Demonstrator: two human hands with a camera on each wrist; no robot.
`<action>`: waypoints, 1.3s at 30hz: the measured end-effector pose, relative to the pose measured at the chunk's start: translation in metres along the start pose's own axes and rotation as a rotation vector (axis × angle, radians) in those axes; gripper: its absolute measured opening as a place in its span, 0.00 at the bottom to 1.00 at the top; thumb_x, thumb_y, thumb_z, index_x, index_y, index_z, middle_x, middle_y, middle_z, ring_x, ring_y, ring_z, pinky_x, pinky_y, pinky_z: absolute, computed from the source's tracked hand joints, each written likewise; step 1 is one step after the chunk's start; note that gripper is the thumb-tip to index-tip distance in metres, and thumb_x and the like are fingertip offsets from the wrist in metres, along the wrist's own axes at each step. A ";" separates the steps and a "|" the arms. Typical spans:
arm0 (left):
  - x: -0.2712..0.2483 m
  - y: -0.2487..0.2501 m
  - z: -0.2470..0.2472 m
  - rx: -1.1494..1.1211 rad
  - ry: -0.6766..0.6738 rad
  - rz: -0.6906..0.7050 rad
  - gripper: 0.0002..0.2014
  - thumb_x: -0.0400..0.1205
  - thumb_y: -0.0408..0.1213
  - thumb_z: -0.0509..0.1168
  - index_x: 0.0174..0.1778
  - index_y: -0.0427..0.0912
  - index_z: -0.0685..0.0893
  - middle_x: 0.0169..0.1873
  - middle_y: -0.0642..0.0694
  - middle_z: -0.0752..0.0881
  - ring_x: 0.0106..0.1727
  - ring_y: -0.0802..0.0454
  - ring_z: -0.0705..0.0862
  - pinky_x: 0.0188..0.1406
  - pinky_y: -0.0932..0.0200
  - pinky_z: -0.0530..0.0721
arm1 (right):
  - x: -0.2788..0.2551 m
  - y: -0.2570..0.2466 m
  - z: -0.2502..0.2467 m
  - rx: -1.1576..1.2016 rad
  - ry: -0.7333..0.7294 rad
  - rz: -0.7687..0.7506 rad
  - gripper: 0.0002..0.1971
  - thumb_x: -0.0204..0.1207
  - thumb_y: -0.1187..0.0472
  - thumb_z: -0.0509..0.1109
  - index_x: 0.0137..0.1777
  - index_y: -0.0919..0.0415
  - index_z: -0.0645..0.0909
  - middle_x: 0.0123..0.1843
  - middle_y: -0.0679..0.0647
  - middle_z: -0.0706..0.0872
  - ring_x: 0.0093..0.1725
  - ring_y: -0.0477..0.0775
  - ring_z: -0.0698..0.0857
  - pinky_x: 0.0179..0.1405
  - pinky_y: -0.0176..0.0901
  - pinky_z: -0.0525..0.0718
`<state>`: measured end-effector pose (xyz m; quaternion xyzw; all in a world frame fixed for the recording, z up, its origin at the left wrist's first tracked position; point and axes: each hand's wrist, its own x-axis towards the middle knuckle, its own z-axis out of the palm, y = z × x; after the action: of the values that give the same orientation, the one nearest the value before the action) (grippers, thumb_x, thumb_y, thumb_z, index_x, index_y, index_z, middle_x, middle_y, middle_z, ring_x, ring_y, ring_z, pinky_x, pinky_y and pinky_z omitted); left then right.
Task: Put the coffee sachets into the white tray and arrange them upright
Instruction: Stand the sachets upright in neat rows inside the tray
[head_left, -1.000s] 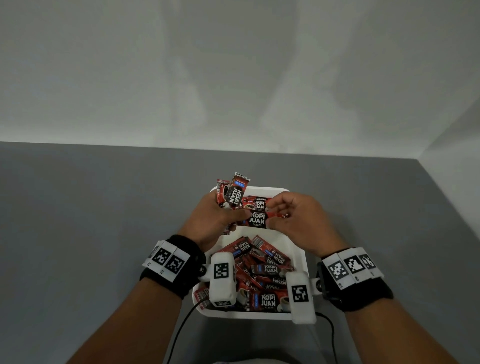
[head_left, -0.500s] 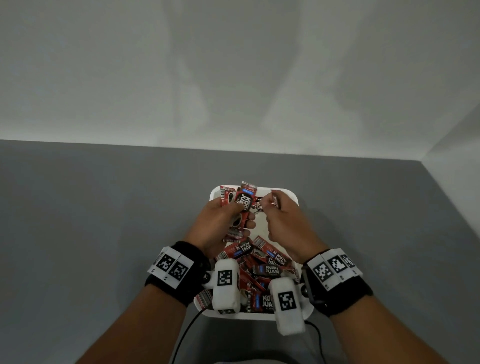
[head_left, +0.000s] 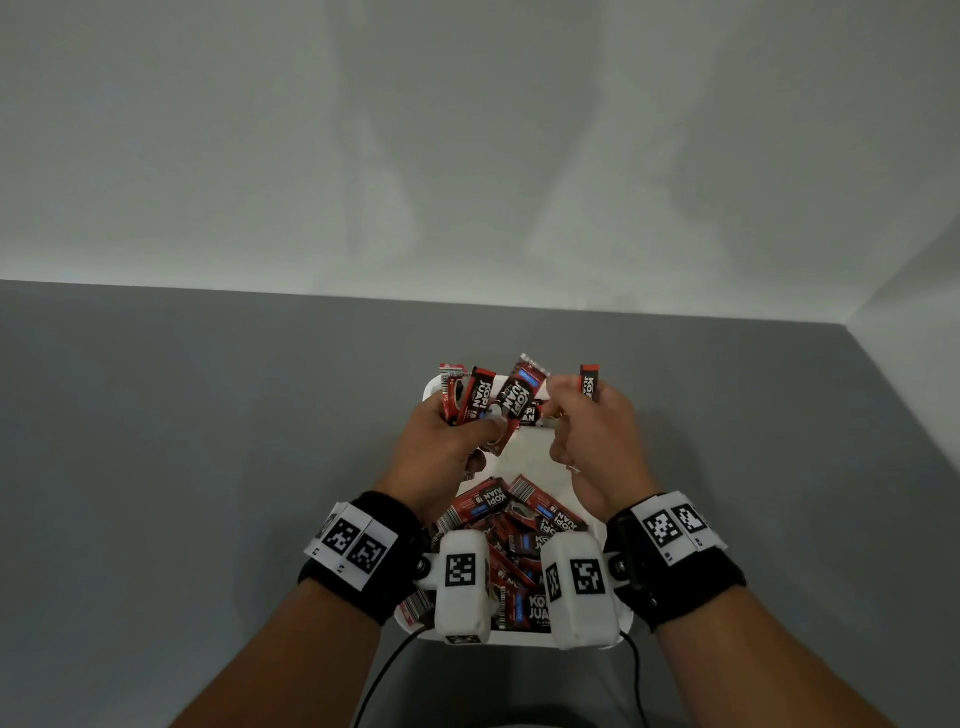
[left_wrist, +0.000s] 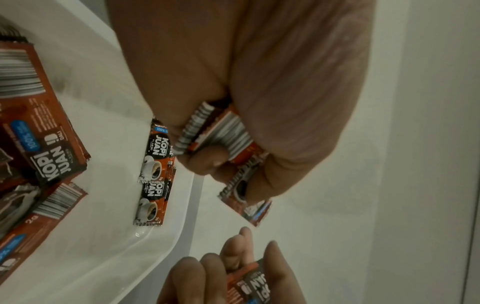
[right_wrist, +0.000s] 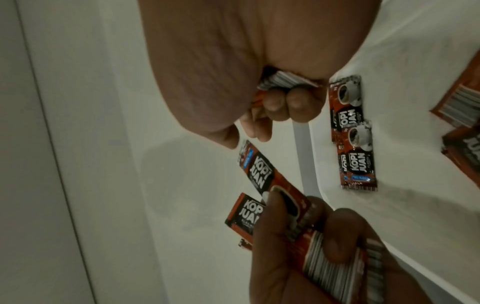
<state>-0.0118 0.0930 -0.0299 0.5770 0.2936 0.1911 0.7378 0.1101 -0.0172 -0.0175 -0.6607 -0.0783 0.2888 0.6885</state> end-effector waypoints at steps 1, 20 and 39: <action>0.000 -0.001 0.000 -0.002 0.020 0.013 0.08 0.82 0.26 0.71 0.56 0.35 0.87 0.38 0.37 0.87 0.33 0.46 0.77 0.26 0.58 0.74 | 0.000 0.002 0.001 0.057 -0.008 0.032 0.05 0.83 0.61 0.69 0.49 0.62 0.83 0.37 0.57 0.80 0.23 0.47 0.67 0.21 0.39 0.65; -0.008 0.009 0.010 -0.289 -0.116 -0.214 0.08 0.88 0.26 0.61 0.53 0.32 0.86 0.44 0.35 0.91 0.38 0.45 0.91 0.35 0.51 0.91 | 0.001 -0.015 0.001 -0.065 -0.118 0.046 0.09 0.85 0.60 0.69 0.43 0.61 0.82 0.30 0.53 0.79 0.21 0.47 0.69 0.22 0.41 0.67; 0.011 -0.003 -0.009 -0.261 -0.078 -0.184 0.06 0.78 0.25 0.73 0.41 0.38 0.83 0.37 0.37 0.82 0.33 0.50 0.77 0.19 0.65 0.73 | -0.002 -0.015 -0.014 0.133 -0.175 0.016 0.11 0.77 0.76 0.64 0.46 0.66 0.88 0.39 0.65 0.82 0.29 0.52 0.77 0.22 0.41 0.70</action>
<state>-0.0098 0.1059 -0.0372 0.4540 0.2891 0.1369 0.8316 0.1197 -0.0299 -0.0045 -0.5864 -0.1135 0.3555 0.7189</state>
